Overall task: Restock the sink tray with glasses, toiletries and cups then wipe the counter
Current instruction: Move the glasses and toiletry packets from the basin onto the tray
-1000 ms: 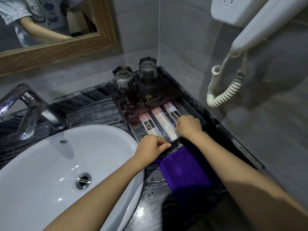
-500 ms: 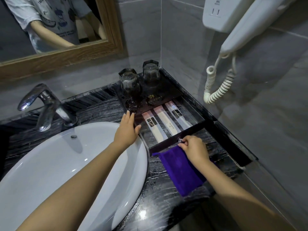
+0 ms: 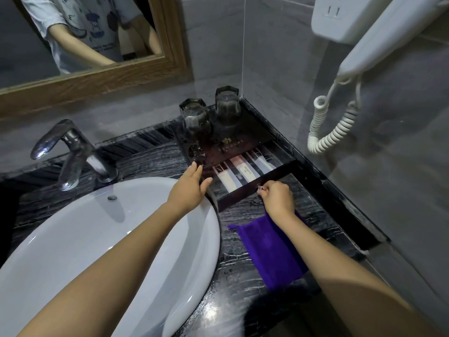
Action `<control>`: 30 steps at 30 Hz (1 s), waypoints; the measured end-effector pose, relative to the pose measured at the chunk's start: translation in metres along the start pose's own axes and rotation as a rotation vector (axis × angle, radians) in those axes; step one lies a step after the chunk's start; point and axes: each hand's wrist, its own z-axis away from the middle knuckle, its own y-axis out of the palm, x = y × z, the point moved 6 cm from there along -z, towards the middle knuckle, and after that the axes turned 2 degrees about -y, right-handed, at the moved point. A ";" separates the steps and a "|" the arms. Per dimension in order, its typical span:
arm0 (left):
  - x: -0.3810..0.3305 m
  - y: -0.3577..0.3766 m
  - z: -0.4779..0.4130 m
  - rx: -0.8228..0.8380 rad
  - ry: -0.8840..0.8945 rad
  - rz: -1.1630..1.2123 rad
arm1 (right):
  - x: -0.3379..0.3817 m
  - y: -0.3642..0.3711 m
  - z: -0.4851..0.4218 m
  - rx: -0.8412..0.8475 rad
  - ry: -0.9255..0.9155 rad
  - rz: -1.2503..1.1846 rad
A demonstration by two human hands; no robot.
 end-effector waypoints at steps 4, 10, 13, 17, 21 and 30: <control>0.000 0.002 0.002 -0.003 0.002 0.009 | 0.015 0.007 -0.019 -0.004 0.000 -0.026; 0.002 0.002 0.002 -0.032 0.013 0.013 | 0.032 0.016 -0.041 -0.007 -0.019 -0.011; 0.002 0.001 0.003 -0.043 0.014 0.015 | 0.039 0.019 -0.051 -0.005 -0.032 0.004; 0.000 0.001 0.004 -0.041 0.011 0.028 | 0.047 0.024 -0.061 0.000 -0.046 0.016; -0.001 0.000 0.004 -0.048 0.003 0.025 | 0.051 0.026 -0.067 0.010 -0.055 0.038; -0.003 0.007 0.004 -0.026 0.001 -0.012 | 0.051 0.024 -0.069 0.070 -0.034 0.063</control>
